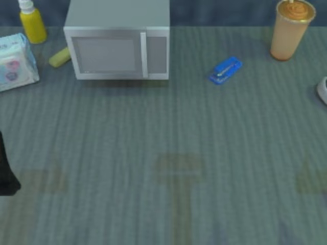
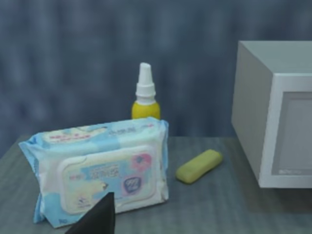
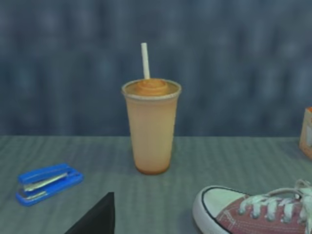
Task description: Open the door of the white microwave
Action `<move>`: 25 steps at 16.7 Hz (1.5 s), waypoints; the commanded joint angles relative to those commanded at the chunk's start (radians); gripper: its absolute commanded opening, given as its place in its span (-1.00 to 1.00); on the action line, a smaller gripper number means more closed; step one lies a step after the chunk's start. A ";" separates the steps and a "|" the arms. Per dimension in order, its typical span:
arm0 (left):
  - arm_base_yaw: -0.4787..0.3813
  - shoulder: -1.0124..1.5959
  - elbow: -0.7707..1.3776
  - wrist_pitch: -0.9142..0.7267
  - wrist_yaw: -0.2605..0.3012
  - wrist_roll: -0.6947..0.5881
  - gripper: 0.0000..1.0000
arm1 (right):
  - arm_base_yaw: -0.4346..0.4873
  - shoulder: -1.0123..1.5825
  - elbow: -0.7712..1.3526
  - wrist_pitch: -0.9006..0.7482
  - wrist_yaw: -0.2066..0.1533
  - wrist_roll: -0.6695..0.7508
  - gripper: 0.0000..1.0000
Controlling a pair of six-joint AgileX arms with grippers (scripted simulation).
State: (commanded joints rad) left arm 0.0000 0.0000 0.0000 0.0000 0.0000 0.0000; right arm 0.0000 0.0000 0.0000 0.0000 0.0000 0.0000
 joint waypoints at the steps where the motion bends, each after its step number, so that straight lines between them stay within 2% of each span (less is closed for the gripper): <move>1: 0.000 0.000 0.000 0.000 0.000 0.000 1.00 | 0.000 0.000 0.000 0.000 0.000 0.000 1.00; 5: -0.025 0.062 0.062 -0.018 -0.014 -0.020 1.00 | 0.000 0.000 0.000 0.000 0.000 0.000 1.00; 9: -0.103 0.295 0.277 -0.082 -0.062 -0.085 1.00 | 0.000 0.000 0.000 0.000 0.000 0.000 1.00; 20: -0.409 1.433 1.102 -0.373 -0.255 -0.335 1.00 | 0.000 0.000 0.000 0.000 0.000 0.000 1.00; 25: -0.521 1.803 1.401 -0.471 -0.321 -0.431 1.00 | 0.000 0.000 0.000 0.000 0.000 0.000 1.00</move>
State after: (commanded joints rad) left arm -0.5208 1.8035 1.4005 -0.4708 -0.3212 -0.4311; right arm 0.0000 0.0000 0.0000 0.0000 0.0000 0.0000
